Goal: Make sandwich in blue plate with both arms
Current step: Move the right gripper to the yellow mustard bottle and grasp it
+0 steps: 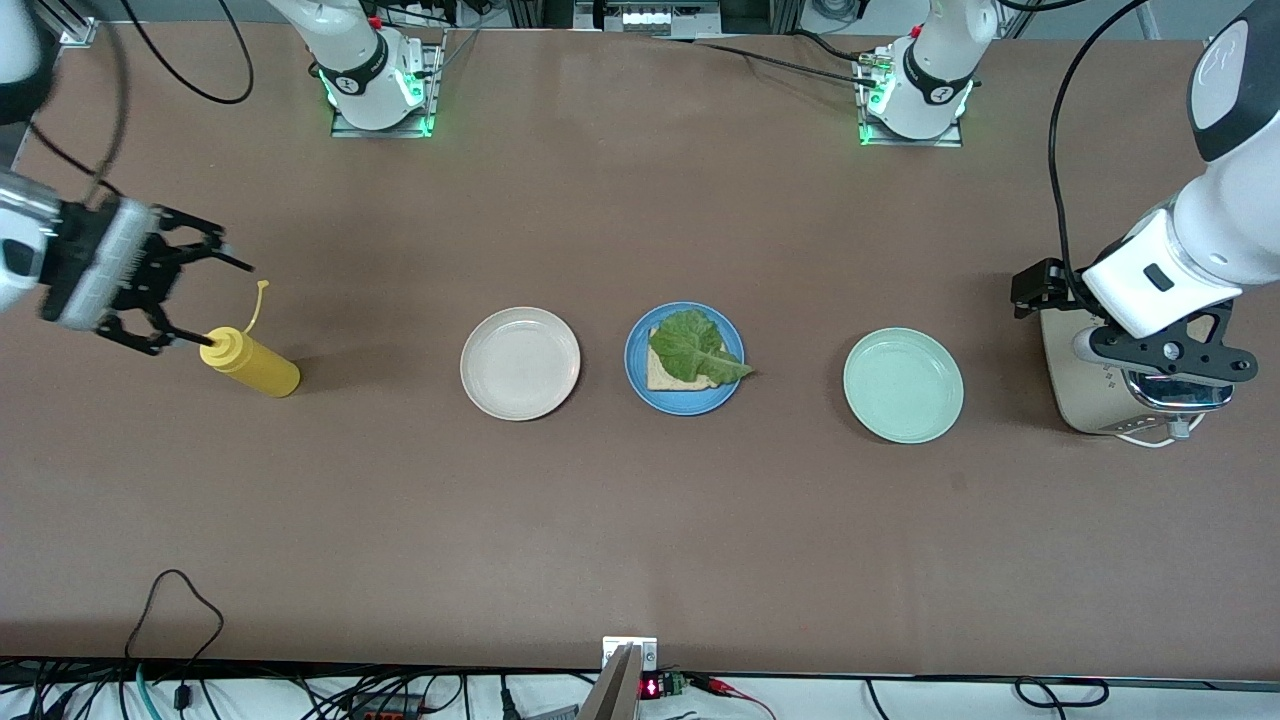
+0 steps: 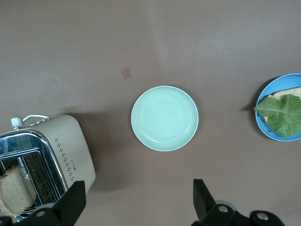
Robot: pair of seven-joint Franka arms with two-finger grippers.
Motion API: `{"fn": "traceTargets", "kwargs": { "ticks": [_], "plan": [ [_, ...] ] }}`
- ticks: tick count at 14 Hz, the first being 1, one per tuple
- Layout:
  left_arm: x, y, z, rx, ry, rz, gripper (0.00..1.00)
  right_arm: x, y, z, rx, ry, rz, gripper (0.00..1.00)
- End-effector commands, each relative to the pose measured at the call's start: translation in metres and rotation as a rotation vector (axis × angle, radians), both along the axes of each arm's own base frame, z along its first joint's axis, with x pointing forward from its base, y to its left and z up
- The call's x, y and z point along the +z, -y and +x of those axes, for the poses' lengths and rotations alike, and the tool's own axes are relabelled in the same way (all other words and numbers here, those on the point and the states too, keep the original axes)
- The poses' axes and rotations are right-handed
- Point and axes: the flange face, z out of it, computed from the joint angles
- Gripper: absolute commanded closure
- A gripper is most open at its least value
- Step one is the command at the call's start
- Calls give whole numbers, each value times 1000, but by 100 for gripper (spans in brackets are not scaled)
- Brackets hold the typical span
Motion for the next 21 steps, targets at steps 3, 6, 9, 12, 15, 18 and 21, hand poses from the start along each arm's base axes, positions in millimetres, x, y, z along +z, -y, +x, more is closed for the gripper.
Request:
{"fn": "traceTargets", "kwargs": {
  "ticks": [3,6,9,12,15,18,21],
  "plan": [
    [8,2,-5,3,1,15,0,-71,122,-18,89,42,299,0],
    [9,2,-5,1,2,14,0,-137,186,-33,125,98,429,0],
    [9,2,-5,1,1,15,0,-203,230,-43,151,192,530,0],
    [9,2,-5,1,1,15,0,-282,248,-42,177,250,653,0],
    [9,3,-6,2,-5,16,0,-347,252,-26,208,355,764,0],
    [9,3,-6,0,-5,16,0,-382,252,-21,230,397,787,0],
    [8,2,-6,1,-7,16,0,-401,243,-16,213,433,823,0]
  ]
}}
